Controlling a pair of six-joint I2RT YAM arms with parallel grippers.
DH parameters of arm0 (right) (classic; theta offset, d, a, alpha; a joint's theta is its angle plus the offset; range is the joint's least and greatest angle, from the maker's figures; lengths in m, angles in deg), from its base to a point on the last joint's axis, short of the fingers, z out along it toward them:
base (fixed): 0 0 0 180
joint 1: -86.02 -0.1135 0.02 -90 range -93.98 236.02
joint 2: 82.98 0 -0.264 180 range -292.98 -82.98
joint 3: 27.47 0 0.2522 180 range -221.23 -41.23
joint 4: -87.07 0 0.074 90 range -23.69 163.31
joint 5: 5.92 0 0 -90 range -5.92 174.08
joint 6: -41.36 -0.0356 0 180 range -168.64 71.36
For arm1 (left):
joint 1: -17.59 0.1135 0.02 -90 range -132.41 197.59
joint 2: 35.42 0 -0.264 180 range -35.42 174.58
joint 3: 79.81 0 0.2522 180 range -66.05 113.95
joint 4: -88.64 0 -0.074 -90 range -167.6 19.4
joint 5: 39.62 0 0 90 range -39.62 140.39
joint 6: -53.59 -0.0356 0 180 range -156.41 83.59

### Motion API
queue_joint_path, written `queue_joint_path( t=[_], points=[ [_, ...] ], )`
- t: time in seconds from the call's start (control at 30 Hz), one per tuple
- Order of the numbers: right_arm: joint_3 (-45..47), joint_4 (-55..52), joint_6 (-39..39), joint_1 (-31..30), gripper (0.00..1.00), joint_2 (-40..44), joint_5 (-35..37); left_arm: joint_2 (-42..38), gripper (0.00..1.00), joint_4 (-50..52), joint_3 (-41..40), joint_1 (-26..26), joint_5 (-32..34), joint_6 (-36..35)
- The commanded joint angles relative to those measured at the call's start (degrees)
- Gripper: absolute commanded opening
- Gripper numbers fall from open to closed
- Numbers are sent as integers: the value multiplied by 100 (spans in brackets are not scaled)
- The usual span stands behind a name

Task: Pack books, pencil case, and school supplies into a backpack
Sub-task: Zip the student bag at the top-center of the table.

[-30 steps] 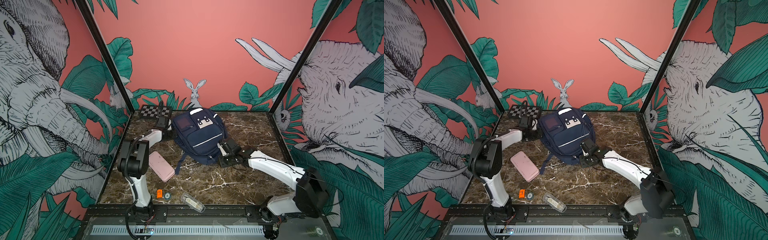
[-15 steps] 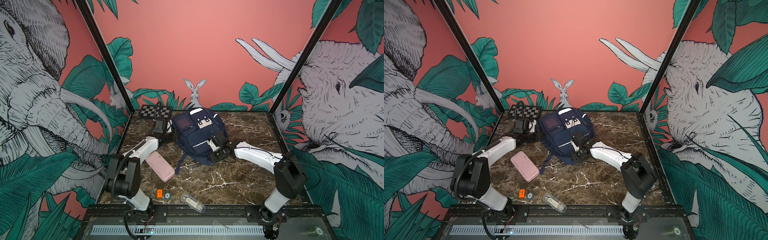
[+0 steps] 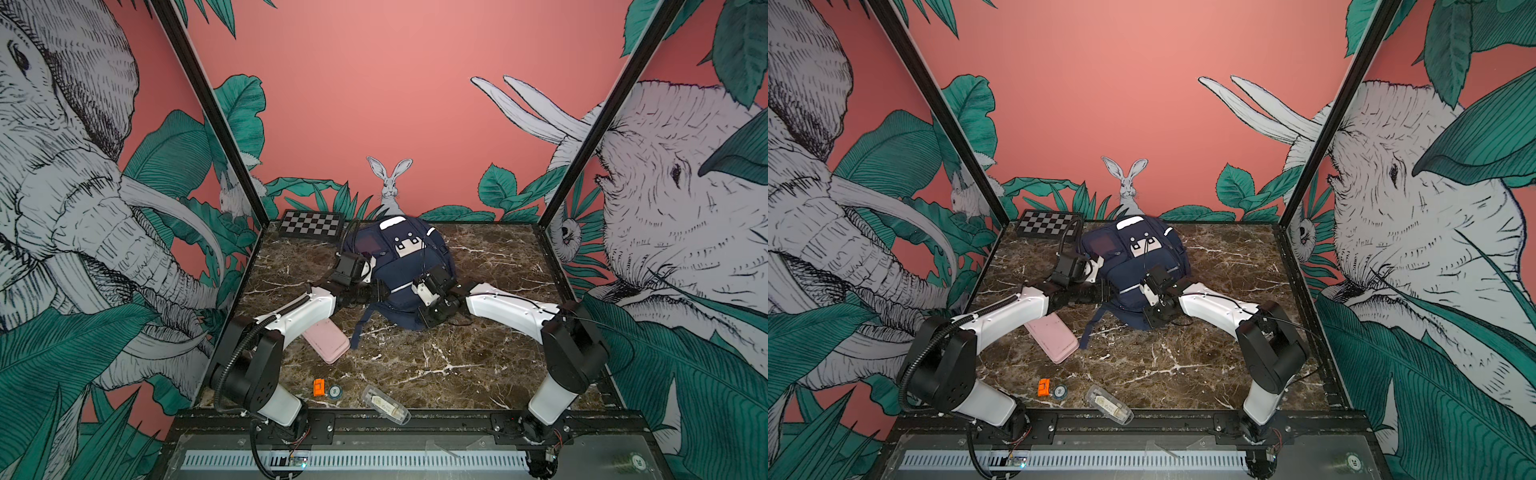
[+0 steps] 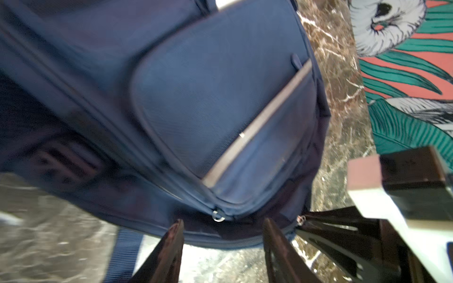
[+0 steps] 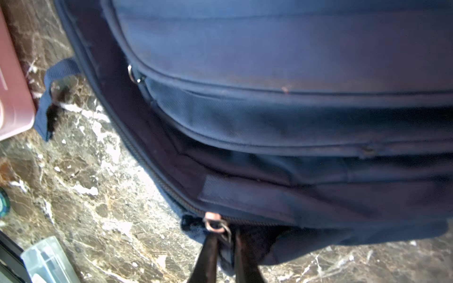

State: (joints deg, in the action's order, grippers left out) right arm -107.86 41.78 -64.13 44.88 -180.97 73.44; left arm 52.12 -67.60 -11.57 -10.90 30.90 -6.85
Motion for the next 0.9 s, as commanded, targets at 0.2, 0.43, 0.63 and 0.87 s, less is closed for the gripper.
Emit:
queue_joint_path(
  t=[0.2, 0.43, 0.63, 0.87],
  points=[
    [165, -129, 90, 3, 0, 326, -125, -246, 54, -306, -448, -450, 114, 607],
    [-54, -464, 87, -117, 0, 518, -10, -45, 54, -815, -703, -646, 211, 1206],
    [-322, -623, 98, -516, 0, 403, 103, 101, 55, -892, -730, -671, 370, 1376],
    [-552, -591, 48, -827, 0, 92, 51, 359, 44, -1069, -732, -670, 160, 1466]
  ],
)
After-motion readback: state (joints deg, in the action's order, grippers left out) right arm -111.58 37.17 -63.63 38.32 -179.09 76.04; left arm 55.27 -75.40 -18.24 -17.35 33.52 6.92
